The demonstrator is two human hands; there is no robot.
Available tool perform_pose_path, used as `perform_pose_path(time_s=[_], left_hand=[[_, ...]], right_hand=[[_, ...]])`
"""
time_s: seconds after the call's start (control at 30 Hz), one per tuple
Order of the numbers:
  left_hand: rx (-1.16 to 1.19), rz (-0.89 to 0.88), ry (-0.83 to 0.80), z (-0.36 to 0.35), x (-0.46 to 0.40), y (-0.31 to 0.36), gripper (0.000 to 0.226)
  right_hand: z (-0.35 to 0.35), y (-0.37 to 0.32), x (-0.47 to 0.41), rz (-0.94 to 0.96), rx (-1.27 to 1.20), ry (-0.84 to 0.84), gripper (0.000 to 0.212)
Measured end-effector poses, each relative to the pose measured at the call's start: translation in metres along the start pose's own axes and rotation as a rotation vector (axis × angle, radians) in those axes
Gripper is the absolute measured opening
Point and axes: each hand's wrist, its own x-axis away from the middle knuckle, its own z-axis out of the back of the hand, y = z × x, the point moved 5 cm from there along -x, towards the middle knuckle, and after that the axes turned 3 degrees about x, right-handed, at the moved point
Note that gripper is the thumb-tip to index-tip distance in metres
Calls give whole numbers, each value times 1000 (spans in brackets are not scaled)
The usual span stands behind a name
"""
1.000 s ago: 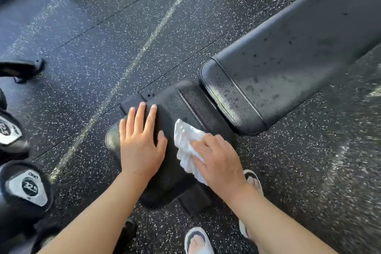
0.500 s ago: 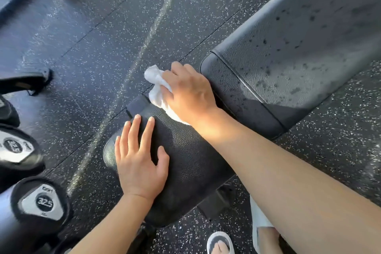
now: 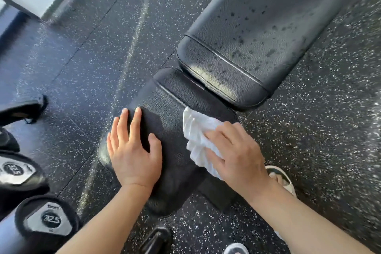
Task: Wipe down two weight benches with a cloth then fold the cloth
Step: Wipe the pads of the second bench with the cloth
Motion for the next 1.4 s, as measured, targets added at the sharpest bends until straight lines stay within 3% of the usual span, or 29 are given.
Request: perform_pose_path(time_s=[0.2,0.33,0.53,0.67,0.77,0.9,1.03,1.13,1.23,1.4], left_hand=[[14,-5,-4,-2,2,-4,66],[28,-8,-6,-3,3,-8,68],[37,-11,-16,-2,1,-7,70],[29,-16,-10,-3,3,-7,68],[22,-21,12,-4,4,-8,67],[-3,-19,9,-4,3,-7,68],[-1,-11,-14,-1,4,-3,68],[-6,-16,-30,-1,2,-5,69],[5,-16,-23,-2,1,-4,68],[16,-31,-18,-4,1,-7,69]], right_hand=[[-9,-3,-37,-244,48,233,19],[-24,-22,8,-324,-13,330,19],[-66,-104,115,-247,-280,246,23],[-56,-75,94,-185,-228,296,19],[-31,-19,49,-333,-207,440,24],[-12,17,3,-495,-136,459,15],[-21,-32,39,-328,-97,390,14],[-45,-88,96,-218,-209,255,43],[-64,-110,131,-124,-266,178,34],[-61,-79,109,-93,-157,236,24]])
